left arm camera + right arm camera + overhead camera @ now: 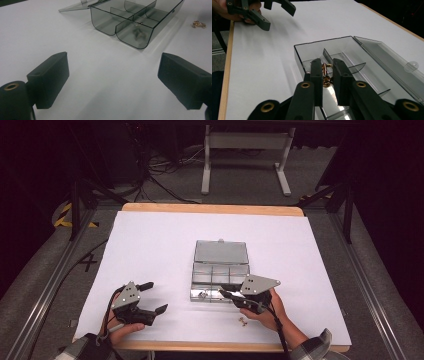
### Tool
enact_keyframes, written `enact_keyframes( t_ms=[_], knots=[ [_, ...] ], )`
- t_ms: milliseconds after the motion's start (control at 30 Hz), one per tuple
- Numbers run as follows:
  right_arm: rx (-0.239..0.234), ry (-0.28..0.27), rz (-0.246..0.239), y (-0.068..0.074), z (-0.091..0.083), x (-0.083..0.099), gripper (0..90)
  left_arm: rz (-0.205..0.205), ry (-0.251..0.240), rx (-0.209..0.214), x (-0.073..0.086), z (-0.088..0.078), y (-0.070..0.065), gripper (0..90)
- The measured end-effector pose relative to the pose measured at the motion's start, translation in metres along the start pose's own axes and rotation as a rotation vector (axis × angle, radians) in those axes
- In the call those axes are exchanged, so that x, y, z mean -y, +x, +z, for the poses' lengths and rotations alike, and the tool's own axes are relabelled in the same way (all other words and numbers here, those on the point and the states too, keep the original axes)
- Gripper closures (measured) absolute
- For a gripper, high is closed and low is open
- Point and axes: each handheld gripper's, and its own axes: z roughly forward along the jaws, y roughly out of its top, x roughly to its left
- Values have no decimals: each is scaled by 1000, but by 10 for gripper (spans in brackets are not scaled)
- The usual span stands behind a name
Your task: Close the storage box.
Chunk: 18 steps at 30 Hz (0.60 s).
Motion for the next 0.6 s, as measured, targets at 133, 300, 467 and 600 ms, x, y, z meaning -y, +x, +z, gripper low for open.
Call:
enact_keyframes(
  t_ms=[133, 300, 467, 600],
  knots=[
    [4, 3, 15, -4, 4, 1, 800, -1, 3, 4, 0, 0, 0, 110],
    [5, 18, 24, -8, 10, 2, 800, 0, 1, 1, 0, 0, 0, 110],
    [7, 39, 37, -11, 18, 4, 800, -3, 5, 7, 0, 0, -1, 110],
    [7, 56, 44, -13, 22, 6, 800, 4, 3, 3, 0, 0, -1, 110]
  ],
)
